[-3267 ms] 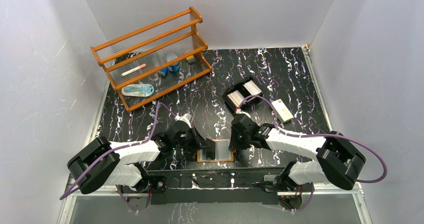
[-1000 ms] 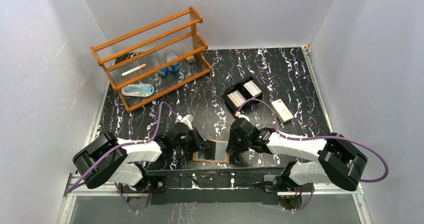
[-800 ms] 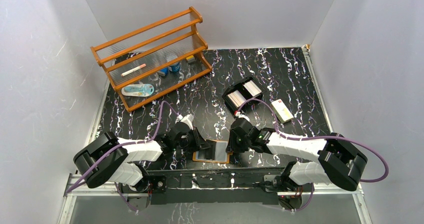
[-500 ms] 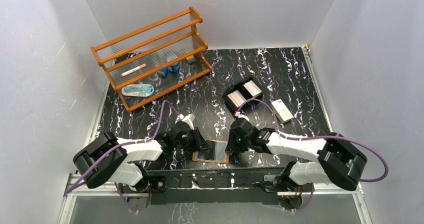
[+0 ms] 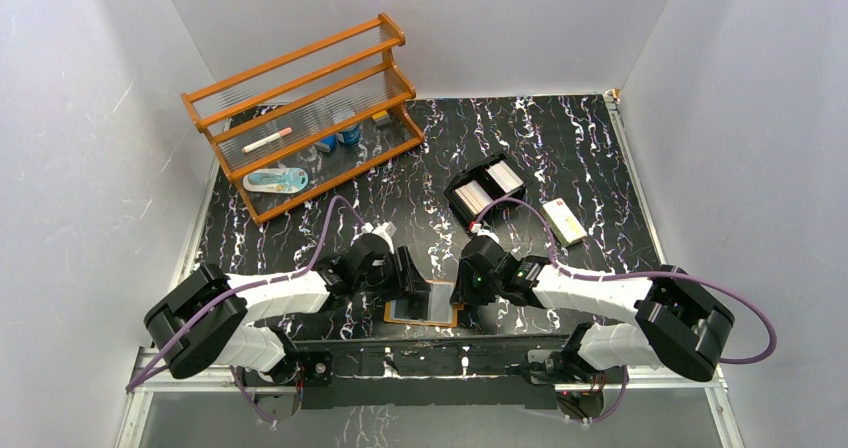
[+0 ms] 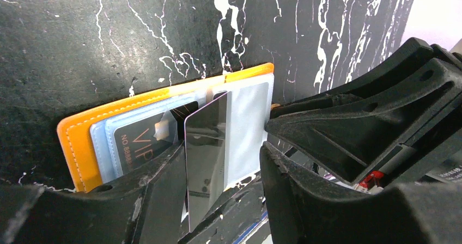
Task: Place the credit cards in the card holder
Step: Insert the credit card into the card holder.
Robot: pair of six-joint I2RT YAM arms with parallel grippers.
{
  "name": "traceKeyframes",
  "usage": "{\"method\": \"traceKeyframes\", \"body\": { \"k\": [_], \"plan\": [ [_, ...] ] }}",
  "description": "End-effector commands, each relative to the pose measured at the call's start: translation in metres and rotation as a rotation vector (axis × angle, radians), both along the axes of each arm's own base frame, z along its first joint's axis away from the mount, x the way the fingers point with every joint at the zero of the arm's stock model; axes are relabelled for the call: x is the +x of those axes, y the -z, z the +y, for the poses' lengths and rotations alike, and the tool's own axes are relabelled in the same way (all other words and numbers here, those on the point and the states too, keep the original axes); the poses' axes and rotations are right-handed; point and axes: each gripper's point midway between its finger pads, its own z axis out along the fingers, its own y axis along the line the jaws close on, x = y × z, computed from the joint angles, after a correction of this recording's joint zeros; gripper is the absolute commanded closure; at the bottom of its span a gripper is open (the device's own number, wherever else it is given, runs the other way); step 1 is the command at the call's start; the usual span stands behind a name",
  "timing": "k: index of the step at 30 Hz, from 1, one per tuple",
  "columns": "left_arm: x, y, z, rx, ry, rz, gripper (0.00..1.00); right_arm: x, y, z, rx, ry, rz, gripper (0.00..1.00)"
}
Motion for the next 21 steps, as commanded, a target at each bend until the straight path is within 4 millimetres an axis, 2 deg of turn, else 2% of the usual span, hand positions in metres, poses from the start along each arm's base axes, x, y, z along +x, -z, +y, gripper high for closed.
{"method": "traceKeyframes", "body": {
  "k": [1, 12, 21],
  "plan": [
    [-0.003, 0.001, 0.005, 0.084, 0.007, 0.012, 0.51, -0.005, 0.008, -0.005, -0.022, 0.004, 0.008, 0.73],
    [-0.008, 0.009, -0.001, 0.129, -0.001, 0.02, 0.49, -0.001, 0.003, -0.002, 0.006, 0.032, -0.004, 0.73],
    [0.005, -0.001, 0.018, 0.245, -0.051, -0.038, 0.43, 0.001, -0.015, -0.005, 0.014, 0.047, -0.027, 0.73]
  ]
}}
